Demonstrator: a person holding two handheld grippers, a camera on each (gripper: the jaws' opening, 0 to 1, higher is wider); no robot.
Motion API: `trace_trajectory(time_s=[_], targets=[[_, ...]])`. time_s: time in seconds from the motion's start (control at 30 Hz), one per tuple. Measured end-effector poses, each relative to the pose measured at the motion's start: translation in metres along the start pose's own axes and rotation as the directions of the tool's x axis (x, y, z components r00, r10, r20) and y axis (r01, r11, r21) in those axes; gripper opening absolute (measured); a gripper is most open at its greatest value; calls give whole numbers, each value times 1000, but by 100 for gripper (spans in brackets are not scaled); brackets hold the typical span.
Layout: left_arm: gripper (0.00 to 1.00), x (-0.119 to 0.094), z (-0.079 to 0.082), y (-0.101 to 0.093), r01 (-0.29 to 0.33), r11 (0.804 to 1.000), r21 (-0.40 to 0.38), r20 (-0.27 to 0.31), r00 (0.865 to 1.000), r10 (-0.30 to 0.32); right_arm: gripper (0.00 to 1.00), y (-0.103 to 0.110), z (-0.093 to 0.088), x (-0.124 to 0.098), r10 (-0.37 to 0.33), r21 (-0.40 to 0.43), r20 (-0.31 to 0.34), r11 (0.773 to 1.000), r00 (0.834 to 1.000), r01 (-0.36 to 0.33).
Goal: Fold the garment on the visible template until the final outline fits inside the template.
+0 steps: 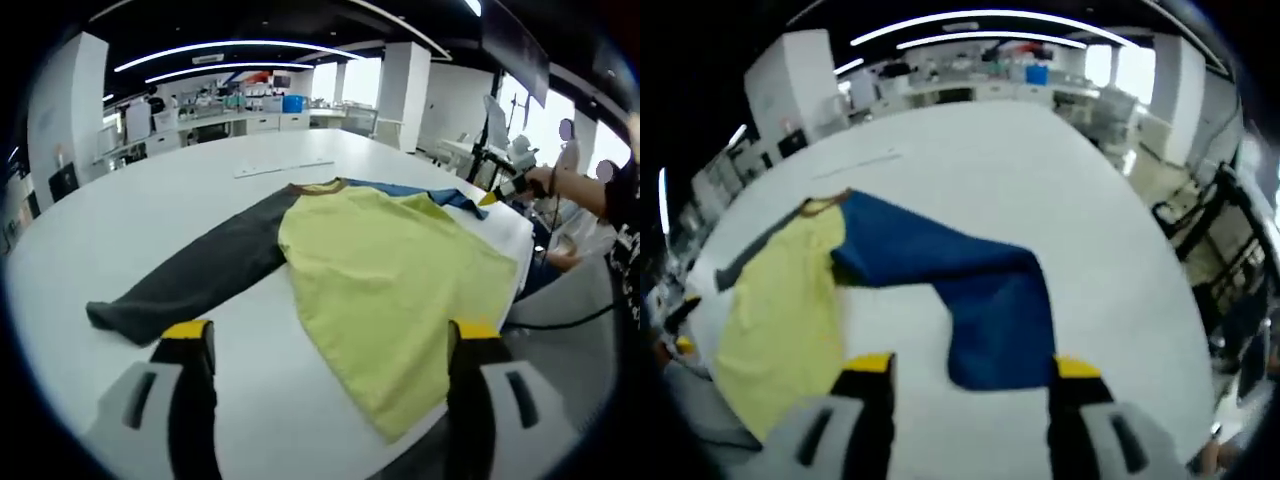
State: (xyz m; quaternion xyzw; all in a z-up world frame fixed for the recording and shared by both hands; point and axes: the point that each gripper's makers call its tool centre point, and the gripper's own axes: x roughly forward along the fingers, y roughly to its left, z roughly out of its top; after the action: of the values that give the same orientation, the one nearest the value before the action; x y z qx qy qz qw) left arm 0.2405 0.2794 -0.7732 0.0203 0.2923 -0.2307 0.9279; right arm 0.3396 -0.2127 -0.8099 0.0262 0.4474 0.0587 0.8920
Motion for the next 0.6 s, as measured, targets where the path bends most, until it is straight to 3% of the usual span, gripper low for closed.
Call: trace_trajectory(time_s=[0.23, 0.4, 0.6], targets=[[91, 1, 0, -1, 1, 1000, -2, 4, 1000, -1, 50, -25, -12, 3, -68, 86, -22, 994, 997, 70], [91, 1, 0, -2, -6, 1000, 3, 0, 1000, 6, 45, -30, -25, 10, -79, 116, -47, 990, 996, 84], [90, 0, -2, -2, -10, 1000, -3, -4, 1000, 10, 41, -31, -28, 11, -126, 157, -34, 979, 991, 130]])
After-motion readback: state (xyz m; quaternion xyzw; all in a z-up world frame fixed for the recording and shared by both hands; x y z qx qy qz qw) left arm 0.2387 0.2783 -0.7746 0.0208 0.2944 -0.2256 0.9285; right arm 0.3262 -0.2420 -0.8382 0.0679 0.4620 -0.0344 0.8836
